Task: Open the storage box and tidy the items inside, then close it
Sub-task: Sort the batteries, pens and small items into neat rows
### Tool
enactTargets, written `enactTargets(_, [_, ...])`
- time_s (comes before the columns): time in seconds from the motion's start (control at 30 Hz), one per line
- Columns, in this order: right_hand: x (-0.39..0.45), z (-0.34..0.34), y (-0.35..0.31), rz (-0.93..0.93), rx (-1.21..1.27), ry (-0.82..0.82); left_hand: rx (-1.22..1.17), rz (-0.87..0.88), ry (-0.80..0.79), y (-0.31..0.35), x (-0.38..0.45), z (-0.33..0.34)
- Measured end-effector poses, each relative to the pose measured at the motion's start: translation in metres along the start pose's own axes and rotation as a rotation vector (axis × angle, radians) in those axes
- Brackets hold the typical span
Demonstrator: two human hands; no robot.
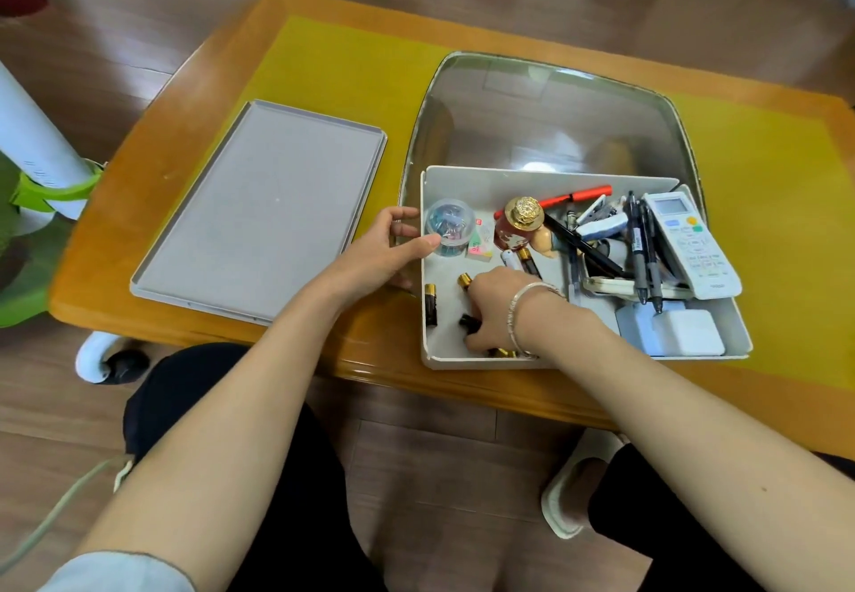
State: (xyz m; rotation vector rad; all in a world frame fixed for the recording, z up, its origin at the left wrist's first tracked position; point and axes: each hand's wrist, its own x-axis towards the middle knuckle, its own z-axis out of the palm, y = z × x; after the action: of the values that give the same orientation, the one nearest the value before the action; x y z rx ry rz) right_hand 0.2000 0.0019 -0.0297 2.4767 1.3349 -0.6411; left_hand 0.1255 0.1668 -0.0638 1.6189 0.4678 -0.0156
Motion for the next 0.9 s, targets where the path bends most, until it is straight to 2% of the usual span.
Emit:
enactTargets(0.17, [0.0,0.003,0.008,0.143,0.061,-0.02,-0.004,-0.003,0.001,0.001,0.003,-0.001])
enactTargets(0.33, [0.001,0.008,0.006,0.2,0.15,0.038,-0.001,0.0,0.002,0.0,0.005,-0.002])
enactTargets(0.57, [-0.001,0.01,0.007,0.149,0.139,-0.025,0.035,0.009,-0.001,-0.001,0.007,-0.002])
enactTargets(0.73, [0.0,0.004,0.003,0.083,0.342,0.073,0.015,0.016,-0.003,-0.001,0.008,-0.001])
enactTargets(0.9, [0.008,0.004,-0.008,-0.018,0.35,0.067,0.015,0.016,-0.009,-0.002,0.01,-0.001])
